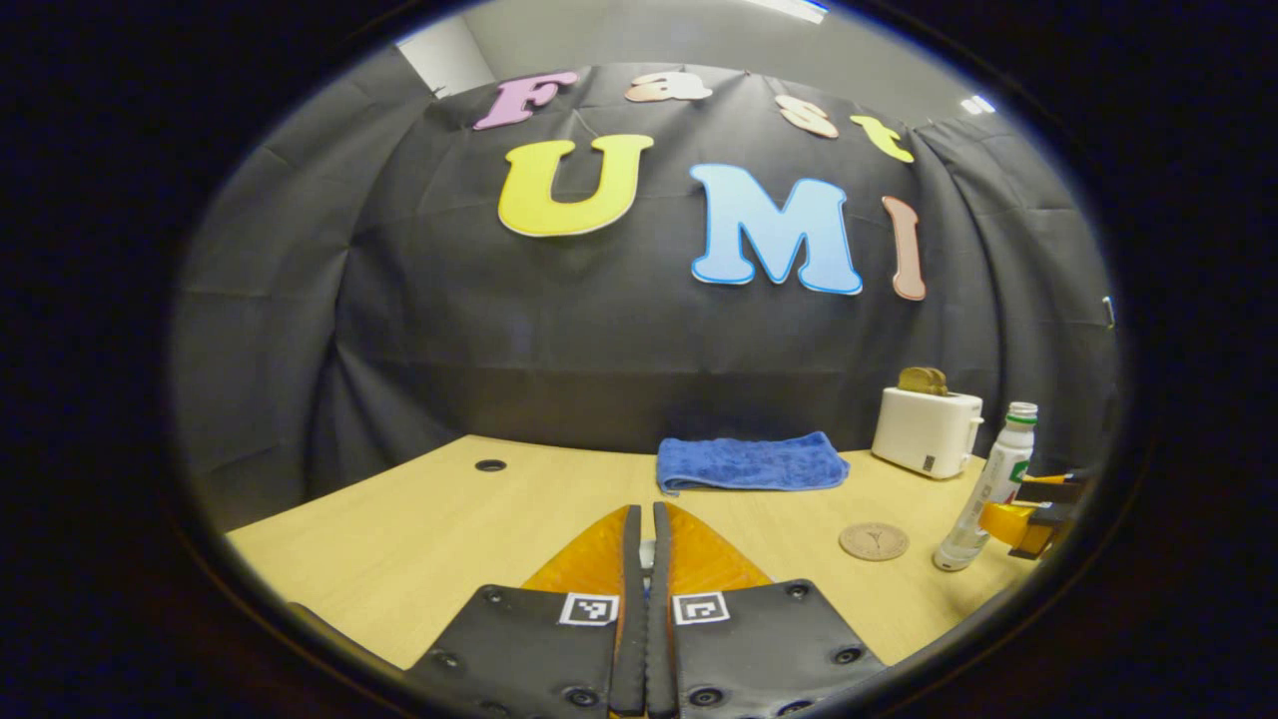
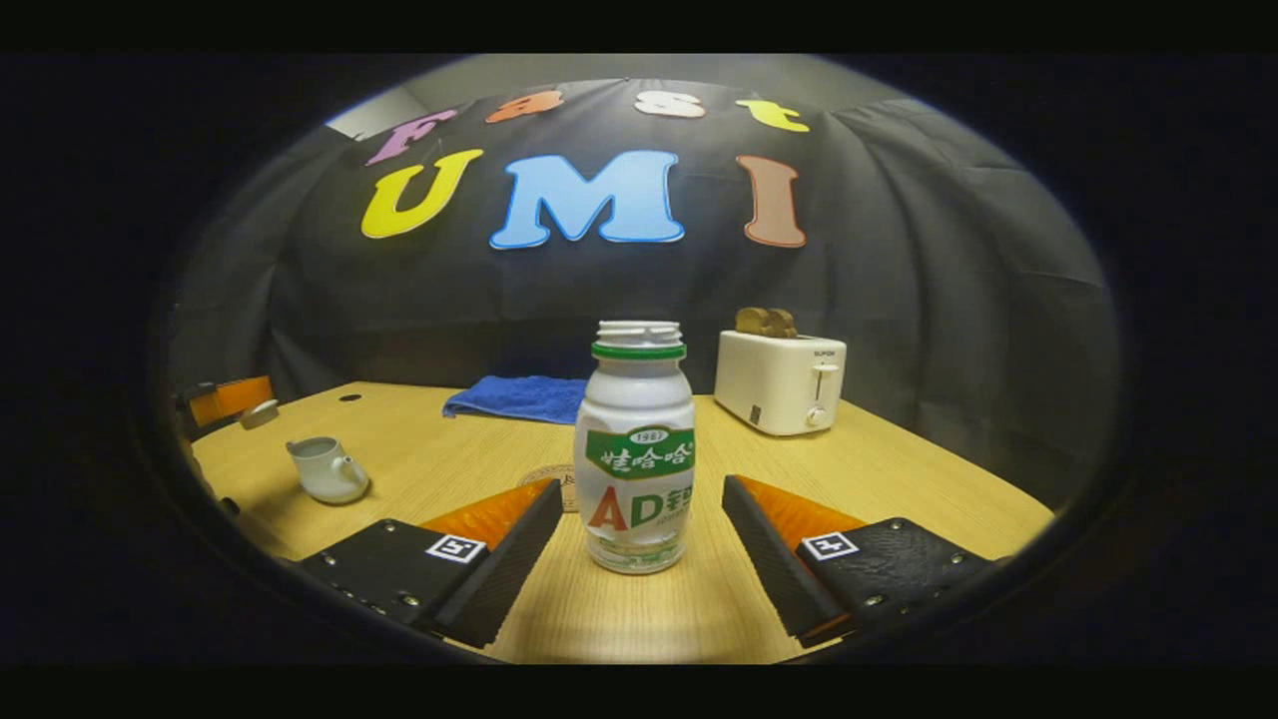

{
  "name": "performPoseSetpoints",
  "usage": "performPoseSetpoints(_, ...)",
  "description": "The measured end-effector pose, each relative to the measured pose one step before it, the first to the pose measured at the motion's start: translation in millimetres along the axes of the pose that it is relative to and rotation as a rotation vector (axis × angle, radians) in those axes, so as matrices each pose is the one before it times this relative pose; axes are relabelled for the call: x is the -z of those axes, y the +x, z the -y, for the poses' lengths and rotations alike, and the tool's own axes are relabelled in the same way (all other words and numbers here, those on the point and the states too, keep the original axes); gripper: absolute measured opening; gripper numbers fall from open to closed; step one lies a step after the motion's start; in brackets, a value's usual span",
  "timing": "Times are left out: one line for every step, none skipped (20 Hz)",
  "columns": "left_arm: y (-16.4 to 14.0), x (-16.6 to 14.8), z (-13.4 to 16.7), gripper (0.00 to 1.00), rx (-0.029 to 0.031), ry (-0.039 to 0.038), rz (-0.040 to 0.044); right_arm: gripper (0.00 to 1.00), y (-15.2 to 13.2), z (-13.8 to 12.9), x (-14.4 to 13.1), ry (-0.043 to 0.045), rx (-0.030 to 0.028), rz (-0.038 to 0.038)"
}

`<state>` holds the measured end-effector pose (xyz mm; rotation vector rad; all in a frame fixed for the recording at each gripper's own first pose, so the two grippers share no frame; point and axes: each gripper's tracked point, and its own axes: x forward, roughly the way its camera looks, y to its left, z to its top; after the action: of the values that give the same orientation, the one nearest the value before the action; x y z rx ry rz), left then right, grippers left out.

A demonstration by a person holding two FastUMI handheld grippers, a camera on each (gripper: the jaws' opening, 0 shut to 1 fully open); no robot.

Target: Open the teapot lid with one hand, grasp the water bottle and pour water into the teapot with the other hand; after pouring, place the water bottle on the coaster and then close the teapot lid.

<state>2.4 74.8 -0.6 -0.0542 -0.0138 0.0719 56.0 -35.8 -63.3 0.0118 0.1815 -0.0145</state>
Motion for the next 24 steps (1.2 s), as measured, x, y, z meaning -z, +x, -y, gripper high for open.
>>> performPoseSetpoints(-3.96, -0.47, -8.47, 0.10, -0.01026, -0.00389, 0.00035, 0.99, 4.10, -0.25, 3.02, -0.00205, 0.00155, -0.00947)
performPoseSetpoints(-2.83, 0.91, -7.10, 0.10, -0.01008, -0.00391, -0.00053, 0.99, 3.97, 0.17, 2.38, -0.00542, 0.00491, -0.00877)
performPoseSetpoints(-2.68, 0.52, -6.02, 0.10, -0.00747, -0.00374, 0.00028, 0.99, 4.70, -0.54, 3.49, -0.00763, 0.00478, -0.01001)
performPoseSetpoints(-2.24, 1.29, -4.69, 0.10, -0.00736, -0.00212, -0.00006, 0.99, 3.99, 0.96, 2.75, -0.00636, 0.00870, -0.00804)
performPoseSetpoints(-1.66, -0.27, -5.24, 0.10, -0.00680, 0.00012, 0.00167, 0.99, 3.92, 0.63, 2.82, -0.00598, 0.00889, -0.01020)
performPoseSetpoints(-1.83, -0.73, -4.72, 0.10, -0.00482, 0.00089, 0.00017, 0.99, 3.02, 1.64, 2.33, -0.00603, 0.01194, -0.01135)
performPoseSetpoints(-0.36, 1.82, -2.15, 0.10, -0.00219, -0.00133, -0.00078, 0.99, 1.17, 0.08, -0.76, 0.00410, 0.00741, 0.00212)
performPoseSetpoints(-0.84, 0.45, -2.22, 0.06, -0.00023, -0.00496, -0.00080, 0.96, 2.66, 0.84, 1.03, -0.00004, 0.00697, 0.00024)
performPoseSetpoints(-1.22, 0.28, -2.38, 0.06, 0.00153, -0.00644, -0.00001, 0.88, -1.74, -1.51, -1.46, -0.00356, 0.00992, -0.00393)
performPoseSetpoints(-0.84, 0.93, -1.09, 0.06, 0.00129, -0.00492, -0.00191, 0.84, -2.60, -1.83, -1.42, -0.00506, 0.00296, 0.00002)
performPoseSetpoints(-0.55, 0.81, -0.90, 0.06, 0.00169, -0.00479, -0.00095, 0.81, 2.43, 0.79, 0.93, -0.00450, 0.00000, -0.00084)
performPoseSetpoints(-0.69, 0.19, -0.65, 0.06, 0.00310, -0.00519, -0.00148, 0.81, 0.81, 1.32, 0.23, -0.01077, 0.00129, -0.00053)
performPoseSetpoints(0.83, 1.83, -0.14, 0.06, 0.00341, -0.00508, -0.00215, 0.80, 0.31, -0.16, -0.38, -0.01637, 0.00024, -0.00075)
performPoseSetpoints(-0.14, 1.02, -0.53, 0.06, 0.00274, -0.00517, -0.00174, 0.80, 0.06, -0.09, -0.75, -0.01536, -0.00088, -0.00103)
performPoseSetpoints(-0.68, -0.51, -0.54, 0.06, 0.00315, -0.00515, -0.00110, 0.80, -0.44, -2.83, -1.65, -0.01135, -0.00377, -0.00022)
performPoseSetpoints(-0.26, 0.37, -0.03, 0.06, 0.00317, -0.00365, -0.00040, 0.80, 0.09, -3.65, -1.83, -0.01138, -0.00215, 0.00043)
performPoseSetpoints(-0.55, 0.37, -0.88, 0.06, 0.00126, -0.00107, -0.00004, 0.80, 0.13, -3.74, -1.42, -0.01753, 0.00257, -0.00067)
performPoseSetpoints(-0.33, -0.42, -0.54, 0.06, 0.00117, -0.00211, 0.00057, 0.80, -1.07, -1.22, -3.14, -0.02419, 0.00609, 0.00386)
performPoseSetpoints(-0.86, 0.41, -0.44, 0.06, 0.00236, -0.00380, -0.00051, 0.80, -0.64, -1.16, -4.90, -0.02987, 0.00879, 0.00819)
performPoseSetpoints(-0.96, -0.68, -0.75, 0.06, 0.00180, -0.00472, 0.00017, 0.80, -2.15, -1.13, -7.90, -0.03249, 0.01082, 0.01525)
performPoseSetpoints(0.54, 0.35, -0.77, 0.06, 0.00143, -0.00399, 0.00066, 0.76, 2.43, -1.11, -4.14, -0.03411, 0.01186, 0.00906)
performPoseSetpoints(-1.23, -0.66, -0.96, 0.06, 0.00213, -0.00403, 0.00068, 0.75, -0.96, -2.09, -7.10, -0.03556, 0.00739, 0.01266)
performPoseSetpoints(-1.51, 0.94, -0.98, 0.06, 0.00144, -0.00355, -0.00019, 0.75, -0.99, -4.70, -7.13, -0.02953, 0.00124, 0.01366)
performPoseSetpoints(-0.69, -0.72, -0.78, 0.06, 0.00157, -0.00267, -0.00121, 0.76, 0.26, -5.10, -5.91, -0.02395, -0.00454, 0.01050)
